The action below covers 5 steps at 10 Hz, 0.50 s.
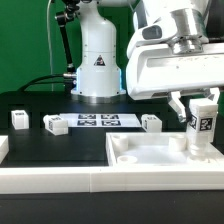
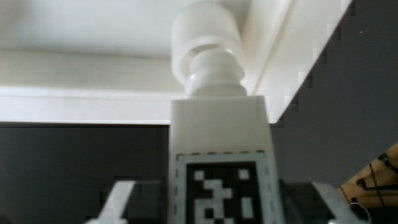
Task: Assemble square table
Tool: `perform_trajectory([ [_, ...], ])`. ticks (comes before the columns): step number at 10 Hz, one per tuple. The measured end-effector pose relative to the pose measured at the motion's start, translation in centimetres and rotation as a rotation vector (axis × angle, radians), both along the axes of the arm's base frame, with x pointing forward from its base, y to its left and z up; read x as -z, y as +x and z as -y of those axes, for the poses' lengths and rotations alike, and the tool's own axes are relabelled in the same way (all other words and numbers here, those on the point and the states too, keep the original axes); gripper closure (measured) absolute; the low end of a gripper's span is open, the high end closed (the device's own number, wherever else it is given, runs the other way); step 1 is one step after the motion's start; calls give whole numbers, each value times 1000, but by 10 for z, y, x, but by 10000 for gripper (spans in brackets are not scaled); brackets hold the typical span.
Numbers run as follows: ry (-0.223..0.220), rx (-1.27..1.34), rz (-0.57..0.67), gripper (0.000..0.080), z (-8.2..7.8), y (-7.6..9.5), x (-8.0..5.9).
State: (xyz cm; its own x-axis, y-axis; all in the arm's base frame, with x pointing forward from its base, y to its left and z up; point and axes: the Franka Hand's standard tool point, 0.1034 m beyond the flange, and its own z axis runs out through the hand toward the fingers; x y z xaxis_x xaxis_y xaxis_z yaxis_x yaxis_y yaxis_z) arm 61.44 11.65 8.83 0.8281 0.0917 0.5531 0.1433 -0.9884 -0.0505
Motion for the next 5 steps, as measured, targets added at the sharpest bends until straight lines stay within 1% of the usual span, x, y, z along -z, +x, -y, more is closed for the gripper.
perform_trajectory([
  [1, 0, -4, 0, 511, -2, 0, 3],
  [2, -1, -2, 4, 511, -1, 1, 3],
  [5, -2, 7, 5, 511, 6, 4, 2],
])
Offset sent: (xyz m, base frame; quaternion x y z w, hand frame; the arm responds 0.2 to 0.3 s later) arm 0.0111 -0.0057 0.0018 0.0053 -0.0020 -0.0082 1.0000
